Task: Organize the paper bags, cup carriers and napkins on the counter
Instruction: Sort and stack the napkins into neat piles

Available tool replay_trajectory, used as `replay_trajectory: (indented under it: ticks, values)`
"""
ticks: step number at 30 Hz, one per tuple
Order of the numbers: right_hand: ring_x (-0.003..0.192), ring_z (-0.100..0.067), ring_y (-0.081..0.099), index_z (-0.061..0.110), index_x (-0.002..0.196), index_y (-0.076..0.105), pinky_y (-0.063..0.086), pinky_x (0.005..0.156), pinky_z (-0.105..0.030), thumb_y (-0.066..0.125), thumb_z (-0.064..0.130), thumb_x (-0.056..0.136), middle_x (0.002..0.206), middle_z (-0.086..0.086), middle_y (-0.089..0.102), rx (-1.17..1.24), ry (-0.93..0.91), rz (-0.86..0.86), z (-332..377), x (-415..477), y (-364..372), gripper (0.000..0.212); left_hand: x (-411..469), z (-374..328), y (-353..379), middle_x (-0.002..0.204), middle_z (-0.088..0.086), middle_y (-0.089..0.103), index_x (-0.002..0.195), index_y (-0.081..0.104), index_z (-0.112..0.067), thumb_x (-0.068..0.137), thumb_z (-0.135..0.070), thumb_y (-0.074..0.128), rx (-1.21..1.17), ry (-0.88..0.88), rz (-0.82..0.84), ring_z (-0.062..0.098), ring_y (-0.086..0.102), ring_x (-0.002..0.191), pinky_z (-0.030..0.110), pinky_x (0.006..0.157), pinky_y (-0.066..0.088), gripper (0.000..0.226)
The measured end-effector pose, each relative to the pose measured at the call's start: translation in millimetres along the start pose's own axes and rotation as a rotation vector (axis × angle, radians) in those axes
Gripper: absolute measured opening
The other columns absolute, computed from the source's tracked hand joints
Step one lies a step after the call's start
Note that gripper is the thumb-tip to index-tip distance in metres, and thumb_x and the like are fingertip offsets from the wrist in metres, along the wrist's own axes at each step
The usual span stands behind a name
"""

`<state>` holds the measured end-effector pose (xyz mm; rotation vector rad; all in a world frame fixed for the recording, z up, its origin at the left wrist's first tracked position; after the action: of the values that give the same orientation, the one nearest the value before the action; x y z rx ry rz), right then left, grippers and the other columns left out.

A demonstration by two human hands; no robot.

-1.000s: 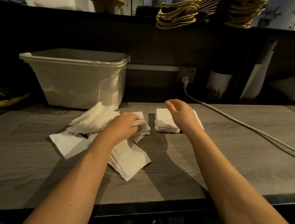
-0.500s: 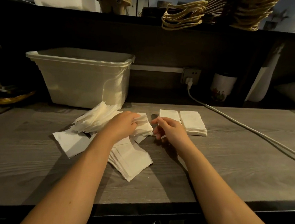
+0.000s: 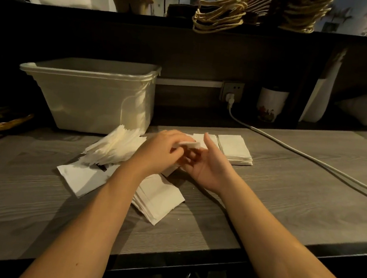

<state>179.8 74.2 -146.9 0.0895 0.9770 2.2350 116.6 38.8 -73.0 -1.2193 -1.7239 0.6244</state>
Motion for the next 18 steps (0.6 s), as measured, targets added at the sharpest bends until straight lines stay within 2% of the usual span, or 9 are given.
replay_trajectory:
  ticks: [3, 5, 7, 10, 11, 14, 18]
  values:
    - [0.073, -0.021, 0.068, 0.000, 0.124, 0.052, 0.057, 0.067, -0.030, 0.032, 0.046, 0.099, 0.089, -0.015, 0.067, 0.030, -0.023, -0.053, 6.1, 0.2, -9.3, 0.056, -1.9, -8.3, 8.5, 0.118, -0.021, 0.053, 0.117, 0.060, -0.036, 0.091, -0.014, 0.052, -0.042, 0.079, 0.088, 0.000, 0.041, 0.114, 0.022, 0.096, 0.035, 0.035]
    - [0.080, -0.024, 0.067, 0.001, 0.129, 0.048, 0.056, 0.065, -0.031, 0.039, 0.034, 0.100, 0.096, -0.017, 0.065, 0.016, -0.011, -0.087, 4.6, 0.5, -14.0, 0.045, -3.6, -13.8, 14.4, 0.121, -0.022, 0.052, 0.116, 0.059, -0.040, 0.088, -0.025, 0.061, -0.109, 0.104, 0.156, -0.001, 0.041, 0.115, 0.021, 0.096, 0.034, 0.032]
    - [0.093, -0.028, 0.063, 0.005, 0.131, 0.047, 0.056, 0.068, -0.033, 0.044, 0.022, 0.099, 0.108, -0.018, 0.061, -0.027, -0.039, -0.100, 7.0, 1.5, -17.8, 0.037, -2.7, -14.8, 15.8, 0.123, -0.022, 0.045, 0.119, 0.055, -0.040, 0.085, -0.033, 0.065, -0.197, 0.062, 0.125, -0.002, 0.040, 0.115, 0.018, 0.092, 0.034, 0.036]
    - [0.106, -0.029, 0.059, 0.021, 0.133, 0.043, 0.056, 0.076, -0.039, 0.043, 0.015, 0.099, 0.123, -0.014, 0.055, -0.083, -0.138, -0.064, 16.5, 1.8, -13.3, 0.035, -0.1, -3.1, -3.9, 0.127, -0.011, 0.038, 0.129, 0.044, -0.031, 0.091, -0.032, 0.055, -0.330, -0.088, -0.185, 0.004, 0.040, 0.114, 0.012, 0.080, 0.037, 0.039]
    - [0.107, -0.028, 0.058, 0.026, 0.132, 0.043, 0.056, 0.077, -0.040, 0.043, 0.014, 0.099, 0.124, -0.011, 0.055, -0.132, -0.174, -0.050, 19.5, 1.0, -9.8, 0.035, -0.7, 3.7, -5.8, 0.130, -0.007, 0.038, 0.134, 0.038, -0.029, 0.094, -0.031, 0.051, -0.407, -0.160, -0.241, 0.006, 0.041, 0.113, 0.011, 0.077, 0.039, 0.042]
    - [0.102, -0.024, 0.059, 0.033, 0.123, 0.046, 0.055, 0.079, -0.039, 0.046, 0.017, 0.098, 0.114, -0.005, 0.057, -0.369, -0.262, -0.060, 25.5, -1.4, -4.5, 0.029, -4.5, 24.7, 11.3, 0.133, -0.002, 0.041, 0.145, 0.021, -0.027, 0.097, -0.036, 0.042, -0.625, -0.408, -0.217, 0.011, 0.045, 0.106, 0.024, 0.079, 0.042, 0.053]
    - [0.109, -0.028, 0.057, 0.030, 0.130, 0.046, 0.052, 0.089, -0.048, 0.048, 0.024, 0.096, 0.120, -0.006, 0.057, -0.662, -0.328, -0.094, 26.5, -2.3, -0.3, 0.034, -16.5, 42.1, 34.5, 0.127, 0.002, 0.050, 0.143, 0.026, -0.027, 0.094, -0.045, 0.046, -0.823, -0.634, -0.181, 0.021, 0.052, 0.108, 0.040, 0.088, 0.050, 0.056]
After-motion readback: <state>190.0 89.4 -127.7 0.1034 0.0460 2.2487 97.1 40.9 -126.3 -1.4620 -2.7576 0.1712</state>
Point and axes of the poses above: each hand's wrist, its own x-axis towards the middle knuckle, its own y-axis out of the palm, z = x × y, the point moved 10 cm from there along x, towards the middle knuckle
